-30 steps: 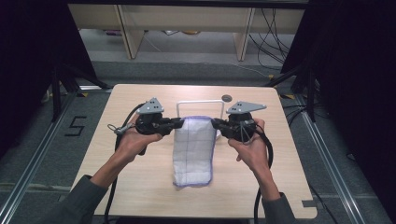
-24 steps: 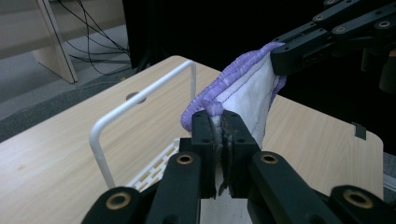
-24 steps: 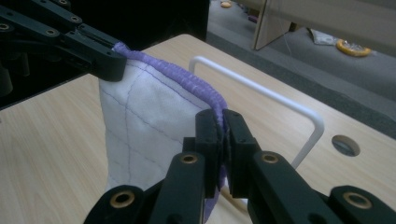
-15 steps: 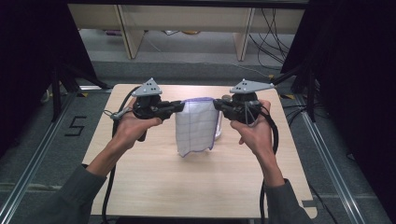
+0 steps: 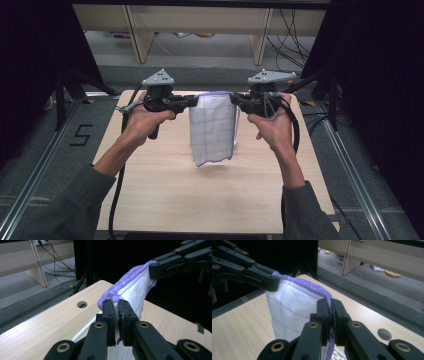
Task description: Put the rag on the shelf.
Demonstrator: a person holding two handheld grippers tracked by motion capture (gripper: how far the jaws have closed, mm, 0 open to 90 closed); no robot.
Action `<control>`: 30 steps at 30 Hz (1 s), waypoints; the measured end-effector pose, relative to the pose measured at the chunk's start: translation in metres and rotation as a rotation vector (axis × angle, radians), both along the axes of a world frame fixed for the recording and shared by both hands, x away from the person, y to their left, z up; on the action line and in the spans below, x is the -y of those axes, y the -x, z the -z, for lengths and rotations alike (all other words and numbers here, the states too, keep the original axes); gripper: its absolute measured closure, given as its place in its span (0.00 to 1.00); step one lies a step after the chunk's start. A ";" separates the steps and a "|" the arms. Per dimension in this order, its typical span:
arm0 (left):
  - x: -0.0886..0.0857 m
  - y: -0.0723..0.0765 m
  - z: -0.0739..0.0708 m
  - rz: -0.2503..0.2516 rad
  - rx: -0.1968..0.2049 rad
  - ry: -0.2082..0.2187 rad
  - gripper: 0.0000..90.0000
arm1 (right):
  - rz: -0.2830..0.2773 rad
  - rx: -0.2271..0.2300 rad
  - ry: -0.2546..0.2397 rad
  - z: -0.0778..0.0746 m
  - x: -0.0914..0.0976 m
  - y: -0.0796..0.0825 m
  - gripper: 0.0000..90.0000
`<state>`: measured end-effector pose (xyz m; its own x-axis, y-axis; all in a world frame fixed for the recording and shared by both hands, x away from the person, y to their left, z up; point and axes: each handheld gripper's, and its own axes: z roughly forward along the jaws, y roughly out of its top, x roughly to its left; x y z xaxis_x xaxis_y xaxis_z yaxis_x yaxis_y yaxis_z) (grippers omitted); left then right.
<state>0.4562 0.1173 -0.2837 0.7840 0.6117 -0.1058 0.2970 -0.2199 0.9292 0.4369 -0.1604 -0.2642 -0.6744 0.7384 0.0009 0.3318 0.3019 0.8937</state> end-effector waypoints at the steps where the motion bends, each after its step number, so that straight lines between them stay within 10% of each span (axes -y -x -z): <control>1: 0.001 -0.001 -0.001 -0.003 -0.002 0.005 0.94 | 0.005 0.004 0.004 -0.002 0.001 -0.002 0.96; 19: 0.013 -0.038 -0.031 -0.082 0.014 0.005 0.94 | 0.065 0.017 -0.050 -0.026 0.004 -0.040 0.96; 30: 0.012 -0.086 -0.007 -0.135 -0.049 0.042 0.94 | 0.113 -0.018 -0.087 -0.008 -0.001 -0.087 0.96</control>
<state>0.5424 0.1055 -0.2767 0.6881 0.7055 -0.1694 0.3661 -0.1360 0.9206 0.5240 -0.1591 -0.2566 -0.5859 0.8064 0.0801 0.3760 0.1829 0.9084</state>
